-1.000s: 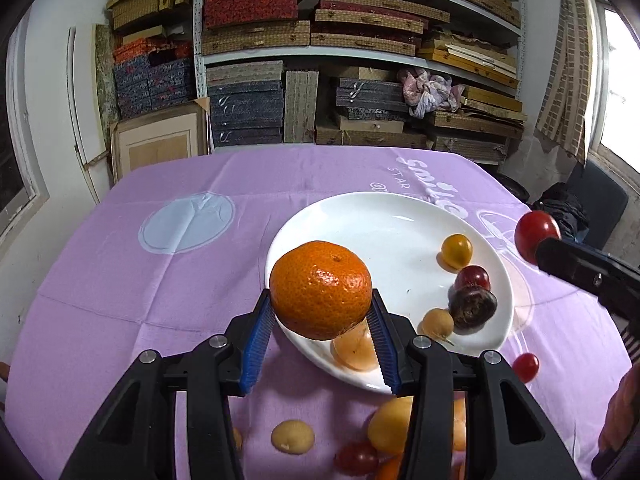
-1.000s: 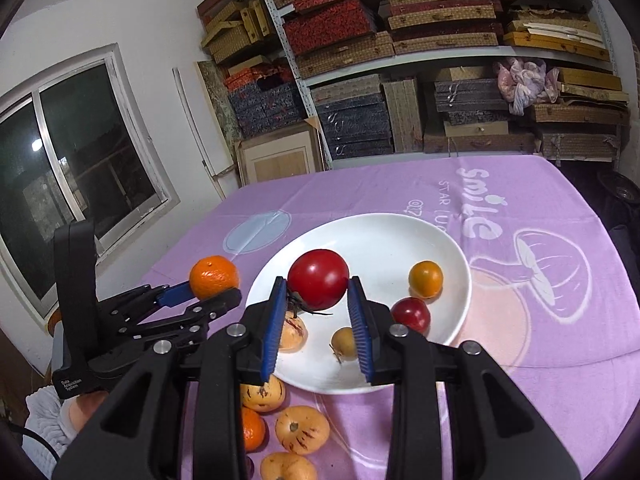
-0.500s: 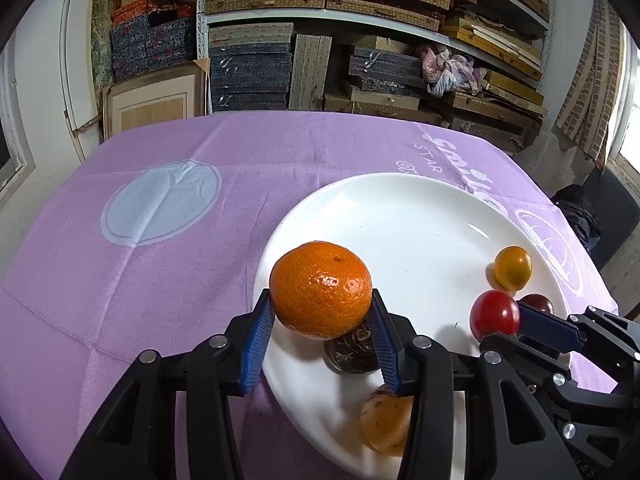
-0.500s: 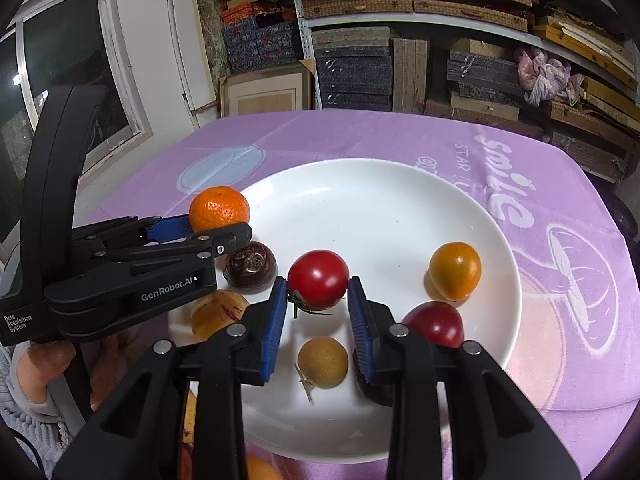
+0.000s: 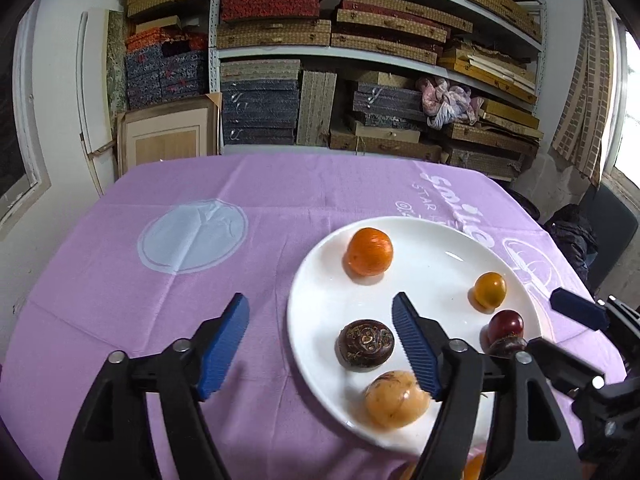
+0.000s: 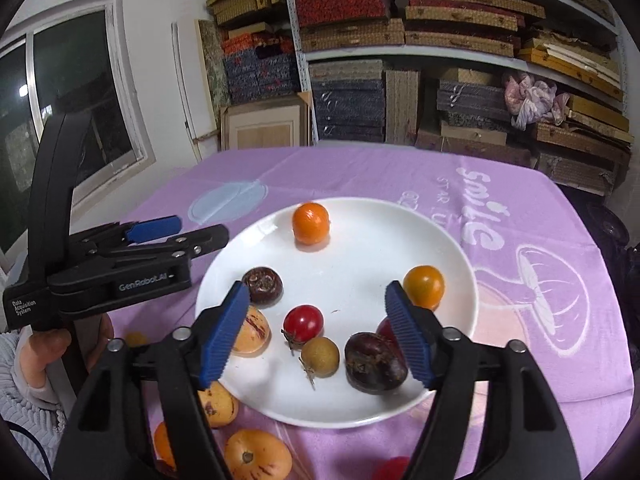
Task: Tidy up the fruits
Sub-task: 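Move both open tools back toward the remaining fruits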
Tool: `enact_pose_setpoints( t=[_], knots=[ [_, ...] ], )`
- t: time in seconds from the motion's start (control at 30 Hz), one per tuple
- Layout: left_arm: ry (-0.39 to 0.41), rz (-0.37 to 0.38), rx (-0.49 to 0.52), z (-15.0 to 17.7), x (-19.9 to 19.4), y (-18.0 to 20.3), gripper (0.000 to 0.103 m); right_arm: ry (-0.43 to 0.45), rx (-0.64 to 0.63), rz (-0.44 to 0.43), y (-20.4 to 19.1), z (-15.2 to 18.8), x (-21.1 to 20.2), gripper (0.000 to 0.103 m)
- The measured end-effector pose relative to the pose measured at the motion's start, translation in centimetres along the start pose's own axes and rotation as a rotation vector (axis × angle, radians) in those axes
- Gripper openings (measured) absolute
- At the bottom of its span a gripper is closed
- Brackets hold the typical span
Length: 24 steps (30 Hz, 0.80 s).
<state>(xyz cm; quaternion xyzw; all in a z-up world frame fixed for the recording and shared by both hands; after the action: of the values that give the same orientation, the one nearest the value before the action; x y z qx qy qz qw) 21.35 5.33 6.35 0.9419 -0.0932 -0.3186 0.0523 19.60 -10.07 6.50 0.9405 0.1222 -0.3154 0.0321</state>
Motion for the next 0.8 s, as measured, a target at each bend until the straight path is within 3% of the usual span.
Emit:
enact_pose_setpoints(
  t=[0.07, 0.13, 0.2, 0.37, 0.53, 0.8],
  knots=[
    [0.013, -0.044, 0.043, 0.4, -2.4, -0.3, 0.086, 0.031, 0.025, -0.015, 0.6, -0.1, -2.5, 0.079],
    [0.018, -0.084, 0.07, 1.3, -4.6, -0.8, 0.094, 0.052, 0.053, -0.033, 1.1, 0.5, -4.7, 0.09],
    [0.024, -0.114, 0.07, 2.6, -6.5, -1.6, 0.098, 0.071, 0.075, -0.039, 1.5, 1.5, -6.6, 0.094],
    [-0.001, -0.152, 0.03, 7.0, -8.5, -4.1, 0.099, 0.097, 0.089, -0.003, 3.0, 5.8, -9.8, 0.096],
    [-0.039, -0.144, -0.032, 10.4, -7.8, -5.7, 0.099, 0.065, 0.108, 0.044, 4.9, 9.1, -9.7, 0.096],
    [-0.079, -0.152, 0.06, 11.4, -6.5, -4.3, 0.099, 0.014, 0.171, 0.061, 6.5, 9.8, -8.0, 0.097]
  ],
)
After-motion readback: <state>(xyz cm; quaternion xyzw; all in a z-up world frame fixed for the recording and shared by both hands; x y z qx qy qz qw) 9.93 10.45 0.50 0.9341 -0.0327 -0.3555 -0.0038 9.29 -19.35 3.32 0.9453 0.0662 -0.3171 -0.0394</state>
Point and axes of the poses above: each gripper's, at about its wrist camera, not at the fingertips, and x roughly the way its jaws point, y to its right, z to its underside, the point moved 5 cm from there along x, roughly the way its jaws point, and after that the axes turned 12 degrees about z, right-handed, at the moved point
